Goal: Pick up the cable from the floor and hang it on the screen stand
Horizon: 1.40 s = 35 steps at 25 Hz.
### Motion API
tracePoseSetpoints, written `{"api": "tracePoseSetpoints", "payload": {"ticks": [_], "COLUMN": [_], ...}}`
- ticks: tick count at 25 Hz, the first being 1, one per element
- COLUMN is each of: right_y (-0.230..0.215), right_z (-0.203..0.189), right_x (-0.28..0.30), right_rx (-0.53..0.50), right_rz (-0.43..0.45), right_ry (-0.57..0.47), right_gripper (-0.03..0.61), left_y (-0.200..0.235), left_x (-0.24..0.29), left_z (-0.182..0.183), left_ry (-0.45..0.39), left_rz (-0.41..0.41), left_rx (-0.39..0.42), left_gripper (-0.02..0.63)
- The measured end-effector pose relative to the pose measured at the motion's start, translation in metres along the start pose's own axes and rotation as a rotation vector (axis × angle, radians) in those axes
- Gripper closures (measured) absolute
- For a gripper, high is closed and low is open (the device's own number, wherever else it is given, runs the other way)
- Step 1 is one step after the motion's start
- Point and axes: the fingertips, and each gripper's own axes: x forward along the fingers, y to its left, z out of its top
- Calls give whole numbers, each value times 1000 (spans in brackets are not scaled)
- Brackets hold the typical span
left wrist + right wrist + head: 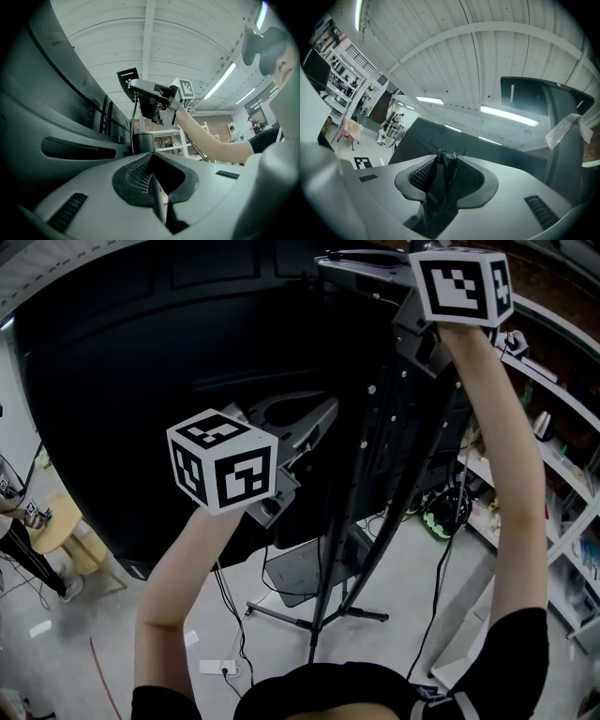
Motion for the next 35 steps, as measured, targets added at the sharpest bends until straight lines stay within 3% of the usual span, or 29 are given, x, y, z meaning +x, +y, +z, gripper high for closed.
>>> {"api": "tracePoseSetpoints", "payload": {"ticks": [10, 14, 20, 27, 35], "right_y": [-45, -59, -45, -30, -7], "right_z": [2, -23, -51, -94, -145], "right_x": [-66, -102, -126, -147, -159], "right_rx": [40, 101, 96, 102, 106], "right_rz": [-139, -231, -239, -308, -311], "right_ry": [-41, -46, -50, 21, 108], "right_gripper": [433, 440, 442, 443, 445], "left_y": [-17, -30, -35, -54, -73], "left_x": [17, 18, 21, 18, 19], "left_z": [4, -6, -21, -28, -40], "left_ry": [8, 7, 7, -9, -8], "left_rz": [-44, -52, -46, -53, -70], "left_rx": [13, 25, -6, -14, -36], "left_gripper": [607, 607, 607, 607, 607]}}
